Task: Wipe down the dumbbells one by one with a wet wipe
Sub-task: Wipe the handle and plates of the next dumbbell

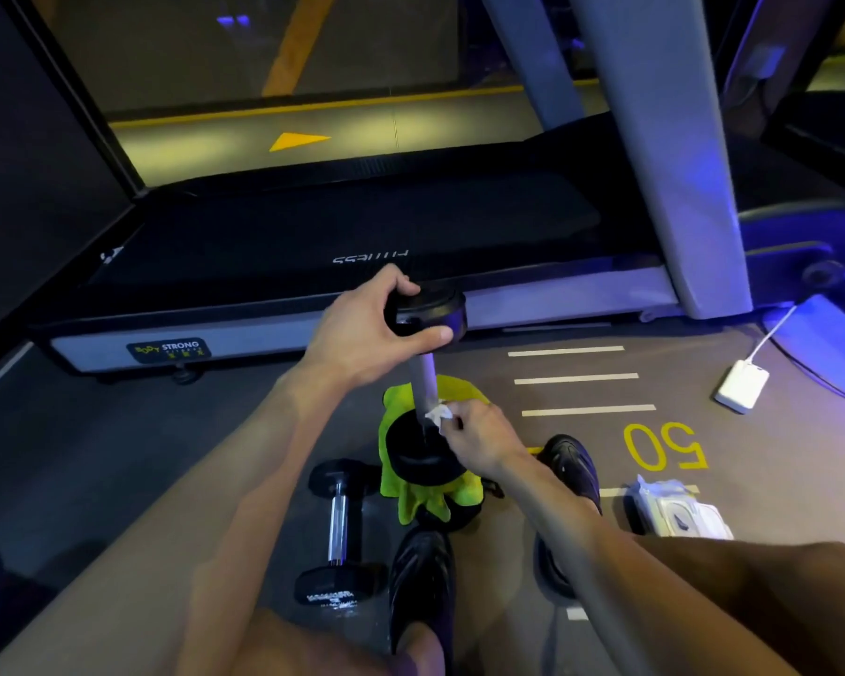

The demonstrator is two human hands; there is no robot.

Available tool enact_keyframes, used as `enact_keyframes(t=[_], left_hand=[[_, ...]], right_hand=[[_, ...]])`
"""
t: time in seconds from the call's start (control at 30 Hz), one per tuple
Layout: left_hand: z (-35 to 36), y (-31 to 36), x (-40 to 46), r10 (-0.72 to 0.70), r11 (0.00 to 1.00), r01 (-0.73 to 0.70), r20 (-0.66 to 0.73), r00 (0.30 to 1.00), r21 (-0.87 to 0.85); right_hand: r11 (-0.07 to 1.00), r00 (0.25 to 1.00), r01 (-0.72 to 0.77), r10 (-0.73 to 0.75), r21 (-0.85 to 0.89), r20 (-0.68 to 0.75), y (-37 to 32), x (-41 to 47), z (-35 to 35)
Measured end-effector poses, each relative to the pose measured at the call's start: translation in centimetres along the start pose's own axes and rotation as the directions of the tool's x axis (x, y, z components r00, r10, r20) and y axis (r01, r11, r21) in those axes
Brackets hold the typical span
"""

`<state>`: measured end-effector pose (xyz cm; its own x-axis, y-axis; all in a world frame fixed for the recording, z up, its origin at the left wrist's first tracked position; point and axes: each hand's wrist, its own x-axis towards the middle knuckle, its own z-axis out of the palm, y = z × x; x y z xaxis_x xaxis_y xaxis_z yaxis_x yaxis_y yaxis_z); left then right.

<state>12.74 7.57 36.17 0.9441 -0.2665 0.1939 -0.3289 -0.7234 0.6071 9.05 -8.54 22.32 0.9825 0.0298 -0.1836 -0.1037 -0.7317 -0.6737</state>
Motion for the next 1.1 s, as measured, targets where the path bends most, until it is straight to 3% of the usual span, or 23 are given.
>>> enact_keyframes(t=[0.07, 0.13, 0.33, 0.37, 0.47, 0.5, 0.57, 0.63, 0.7, 0.77, 0.87, 0.93, 1.03, 1.1], left_hand=[[0.0, -0.1, 0.2, 0.008, 1.000, -0.008, -0.002, 1.000, 0.000], [0.0, -0.5, 0.3, 0.015, 1.000, -0.015, 0.014, 1.000, -0.018], [0.0, -1.6, 0.3, 0.000, 0.995, 0.002, 0.015, 1.000, -0.102], [0.0, -1.7, 0.3, -0.009, 0.993, 0.010, 0.010, 1.000, -0.115], [0.0, -1.8, 0.6, -0.020, 0.987, 0.022, 0.011, 1.000, -0.161], [0.0, -1.9, 0.7, -0.023, 0.984, 0.026, 0.016, 1.000, -0.177], [0.2, -2.0, 0.8, -0.034, 0.976, 0.038, 0.023, 0.999, -0.214], [0.3, -2.0, 0.9, -0.041, 0.970, 0.046, 0.026, 0.999, -0.239], [0.3, -2.2, 1.0, -0.055, 0.968, 0.057, 0.015, 0.998, -0.244], [0.2, -2.4, 1.0, -0.067, 0.966, 0.067, 0.009, 0.998, -0.250], [0.3, -2.7, 1.0, -0.072, 0.957, 0.074, 0.017, 0.997, -0.280], [0.4, -2.9, 1.1, -0.059, 0.958, 0.062, 0.019, 0.998, -0.282], [0.4, -2.8, 1.2, -0.047, 0.965, 0.047, 0.006, 0.999, -0.259], [0.4, -3.0, 1.2, -0.057, 0.961, 0.055, 0.002, 0.998, -0.271]], right_hand=[[0.999, 1.000, 0.028, -0.028, 0.019, 0.013, 0.2, -0.2, 0.0], [0.988, 0.999, 0.044, -0.046, 0.148, 0.015, 0.2, -0.4, 0.3], [0.849, 0.986, 0.124, -0.048, 0.514, -0.158, -2.1, 0.0, 0.7], [0.879, 0.986, 0.130, -0.067, 0.460, -0.151, -1.8, -0.2, 0.9], [0.993, 0.991, 0.113, -0.110, 0.042, -0.073, 0.1, -1.0, 2.4], [0.996, 0.994, 0.089, -0.087, 0.023, -0.067, -0.1, -1.2, 2.5], [0.972, 0.986, 0.112, -0.083, 0.205, -0.142, -1.4, -0.8, 1.8], [0.881, 0.972, 0.161, -0.063, 0.445, -0.228, -3.6, -0.4, 0.2], [0.800, 0.968, 0.201, -0.074, 0.566, -0.239, -5.4, -0.4, -0.5], [0.800, 0.979, 0.180, -0.087, 0.573, -0.187, -5.3, -1.1, 0.8], [0.882, 1.000, 0.007, 0.005, 0.471, -0.023, -3.9, -1.7, 2.8], [0.828, 0.998, 0.042, -0.008, 0.559, -0.064, -5.4, -1.0, 2.1], [0.666, 0.980, 0.175, -0.045, 0.725, -0.194, -7.8, -0.3, 1.2], [0.675, 0.980, 0.159, -0.022, 0.720, -0.196, -6.7, -0.6, 2.2]])
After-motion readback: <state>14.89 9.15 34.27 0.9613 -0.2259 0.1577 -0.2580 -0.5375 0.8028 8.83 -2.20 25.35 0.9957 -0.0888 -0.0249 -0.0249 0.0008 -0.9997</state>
